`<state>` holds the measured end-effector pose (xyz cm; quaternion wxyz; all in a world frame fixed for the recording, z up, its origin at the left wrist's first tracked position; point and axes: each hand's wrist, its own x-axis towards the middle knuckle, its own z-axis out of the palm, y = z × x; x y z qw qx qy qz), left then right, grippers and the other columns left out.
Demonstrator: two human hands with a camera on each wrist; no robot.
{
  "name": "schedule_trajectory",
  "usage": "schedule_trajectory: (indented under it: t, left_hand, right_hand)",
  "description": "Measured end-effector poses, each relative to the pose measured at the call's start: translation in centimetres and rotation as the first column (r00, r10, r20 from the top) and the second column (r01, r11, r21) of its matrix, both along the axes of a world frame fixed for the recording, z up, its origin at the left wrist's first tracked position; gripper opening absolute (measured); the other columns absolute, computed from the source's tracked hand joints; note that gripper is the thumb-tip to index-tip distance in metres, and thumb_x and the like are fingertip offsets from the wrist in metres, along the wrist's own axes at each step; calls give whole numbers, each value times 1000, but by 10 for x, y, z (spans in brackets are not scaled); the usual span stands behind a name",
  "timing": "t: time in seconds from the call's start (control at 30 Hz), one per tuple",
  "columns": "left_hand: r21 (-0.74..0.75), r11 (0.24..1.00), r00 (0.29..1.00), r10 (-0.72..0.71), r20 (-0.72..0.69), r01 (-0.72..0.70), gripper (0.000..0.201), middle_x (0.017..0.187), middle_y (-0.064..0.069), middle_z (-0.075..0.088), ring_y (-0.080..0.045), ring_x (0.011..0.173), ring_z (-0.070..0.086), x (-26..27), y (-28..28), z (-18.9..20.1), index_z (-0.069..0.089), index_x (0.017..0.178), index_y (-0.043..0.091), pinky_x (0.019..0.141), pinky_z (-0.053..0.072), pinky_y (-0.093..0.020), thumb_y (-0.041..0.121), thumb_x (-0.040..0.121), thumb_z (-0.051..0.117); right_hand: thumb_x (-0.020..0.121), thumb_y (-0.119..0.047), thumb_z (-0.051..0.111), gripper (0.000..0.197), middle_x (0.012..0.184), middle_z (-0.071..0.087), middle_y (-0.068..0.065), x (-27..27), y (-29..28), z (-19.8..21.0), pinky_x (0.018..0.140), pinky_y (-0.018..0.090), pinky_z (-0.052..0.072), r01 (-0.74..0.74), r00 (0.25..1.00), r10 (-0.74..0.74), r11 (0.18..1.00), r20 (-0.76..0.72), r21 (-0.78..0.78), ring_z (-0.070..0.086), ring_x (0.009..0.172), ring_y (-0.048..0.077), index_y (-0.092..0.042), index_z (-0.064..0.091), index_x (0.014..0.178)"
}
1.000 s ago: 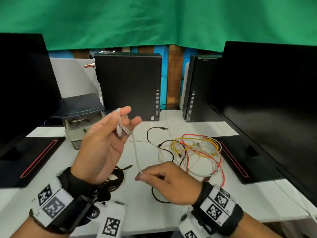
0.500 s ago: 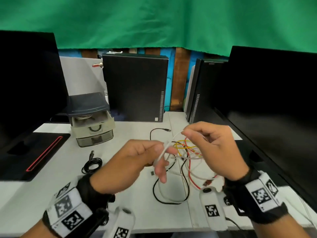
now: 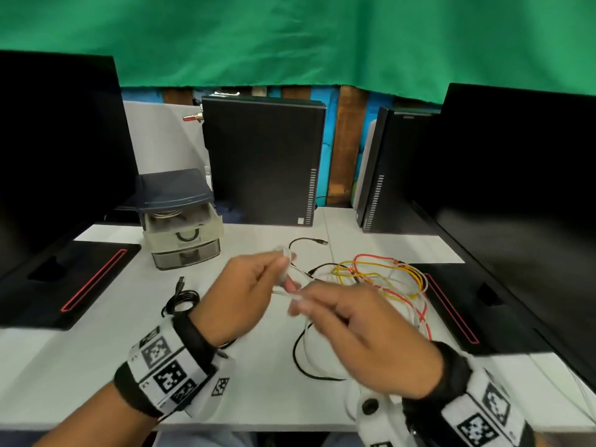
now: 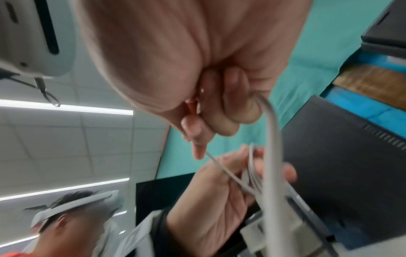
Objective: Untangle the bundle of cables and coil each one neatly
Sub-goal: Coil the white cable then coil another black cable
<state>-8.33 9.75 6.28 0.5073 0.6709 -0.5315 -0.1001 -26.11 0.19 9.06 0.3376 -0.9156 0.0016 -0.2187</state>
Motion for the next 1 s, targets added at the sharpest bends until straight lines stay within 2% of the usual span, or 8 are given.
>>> schedule_trajectory:
  t: [0.13,0.27,0.4,0.5,0.67,0.8,0.9,1.0]
  left_hand:
    - [78,973,965,-200,-168,215,47,59,7,67,-3,77,69,-16,1,8,72,91,-4,89,46,-25,30,104,42]
    - [-100,891,752,-429,-500,442,41,51,3,52,-17,58,66,-26,15,30,72,106,1,94,51,-30,27,101,40]
    - [-343,926,679,-353,-644,157,44,53,2,54,-17,63,68,-25,17,47,65,107,-7,92,55,-31,30,101,44]
    - [-400,913,708,-227,-669,-86,39,67,4,65,-19,81,73,-11,14,45,71,99,6,93,50,-33,35,93,45]
    - [-325,921,966,152,-210,-215,47,82,3,76,-9,95,72,0,9,26,63,66,10,105,45,-37,30,104,45]
    - [-129,991,973,67,220,-39,37,66,13,66,-5,75,69,-10,13,17,68,85,32,73,52,-24,42,104,38]
    - [-34,974,970,-225,-89,223,36,55,5,55,-11,59,63,-24,15,23,73,95,28,79,53,-29,38,102,39]
    - [-159,890,801,-454,-390,427,46,53,9,40,-16,54,56,-32,20,32,73,102,9,88,51,-32,43,102,43]
  right_hand:
    - [99,-25,55,18,74,65,-10,-3,-33,10,64,18,44,198,955,-220,972,197,126,57,66,9,-23,71,89]
    - [93,-26,61,16,88,75,-7,5,-56,-4,70,20,50,240,929,-309,922,205,305,66,78,8,-21,76,95]
    - [99,-24,61,19,85,73,-18,22,-50,-44,72,22,47,221,973,-229,946,3,236,65,77,0,-19,79,100]
    - [100,-40,54,28,103,76,-4,26,-21,-55,87,40,54,60,986,-34,987,-166,151,70,96,20,-23,76,106]
    - [103,-40,46,33,70,62,5,8,18,-10,67,39,49,-115,979,117,993,-168,23,56,65,20,-13,66,100]
    - [102,-33,50,22,64,54,0,-16,4,27,56,21,38,-61,997,59,998,55,35,47,57,14,-21,68,96]
    - [99,-29,54,19,68,58,-7,-19,-20,28,58,14,38,61,969,-75,996,237,70,48,58,7,-22,71,94]
    - [97,-20,58,15,69,62,-12,-8,-37,15,59,11,39,96,937,-161,972,310,216,51,59,3,-20,73,94]
